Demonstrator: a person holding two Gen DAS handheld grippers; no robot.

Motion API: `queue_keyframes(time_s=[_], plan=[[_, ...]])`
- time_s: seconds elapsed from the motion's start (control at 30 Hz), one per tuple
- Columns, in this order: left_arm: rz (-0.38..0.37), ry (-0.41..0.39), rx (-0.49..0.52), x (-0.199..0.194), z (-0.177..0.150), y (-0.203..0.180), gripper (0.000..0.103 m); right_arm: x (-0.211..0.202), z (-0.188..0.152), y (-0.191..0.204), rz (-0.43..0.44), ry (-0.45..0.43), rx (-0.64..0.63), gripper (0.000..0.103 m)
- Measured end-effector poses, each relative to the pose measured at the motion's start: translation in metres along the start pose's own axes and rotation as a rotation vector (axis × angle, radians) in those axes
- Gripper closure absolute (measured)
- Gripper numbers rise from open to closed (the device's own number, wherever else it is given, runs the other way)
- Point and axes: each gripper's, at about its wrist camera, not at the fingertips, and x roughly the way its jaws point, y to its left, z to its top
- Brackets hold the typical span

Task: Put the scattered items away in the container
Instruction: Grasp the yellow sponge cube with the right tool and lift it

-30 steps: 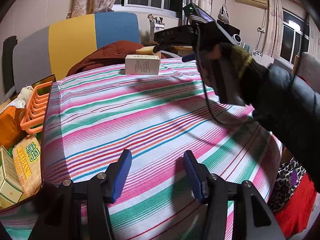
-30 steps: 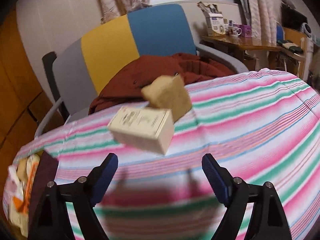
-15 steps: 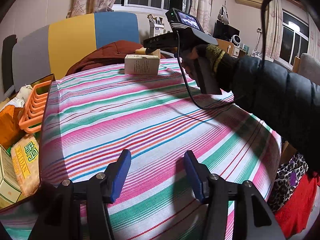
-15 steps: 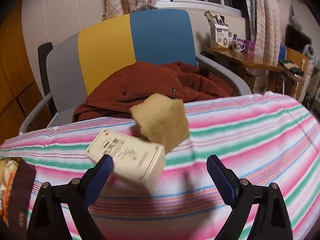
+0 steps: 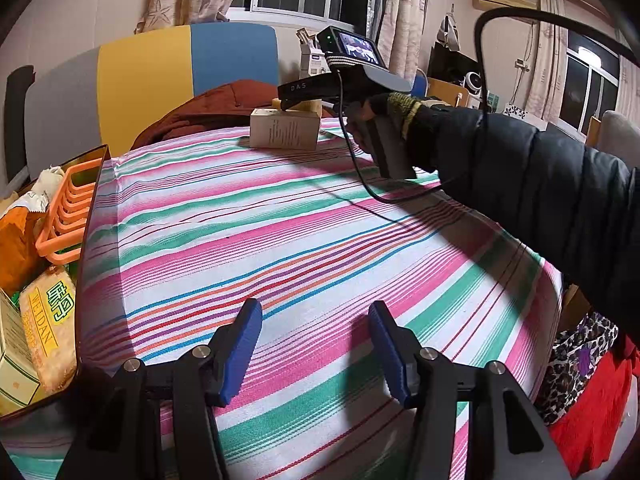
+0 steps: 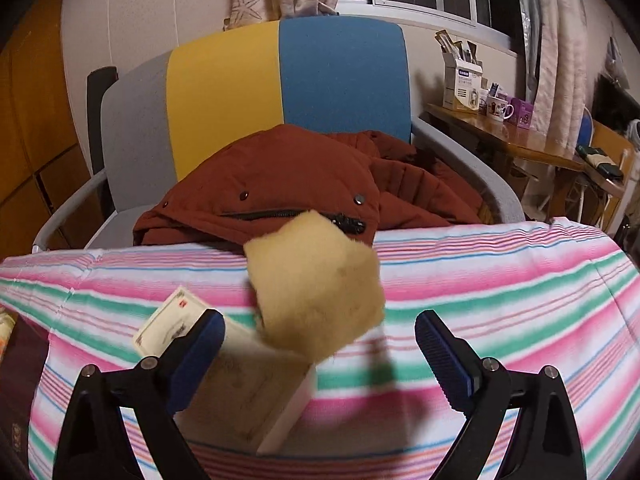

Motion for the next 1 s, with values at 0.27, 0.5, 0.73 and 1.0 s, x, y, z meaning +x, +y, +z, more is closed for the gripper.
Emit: queue_keyframes(time_s=[0.27,0.5,0.73,1.0], plan=[[-0.001,0.000,0.000,0.000,0.000,0.000,0.047,0.005,0.002,0.000,0.061,-0.027,0.012,0.041],[-0.001,0.000,0.001,0.000,0.001,0.001,0.047,-0.001,-0.006,-0.008,0.080,-0.021,0.055,0.054],[0.004,0.004,0.004,0.000,0.001,0.001,0.047,-0.035,-0.025,-0.015,0.063,-0.057,0.121,0.057],[-0.001,0.049,-0.091,0.003,0.047,0.004,0.047,-0.063,-0.047,-0.032,0.012,-0.104,0.220,0.057]])
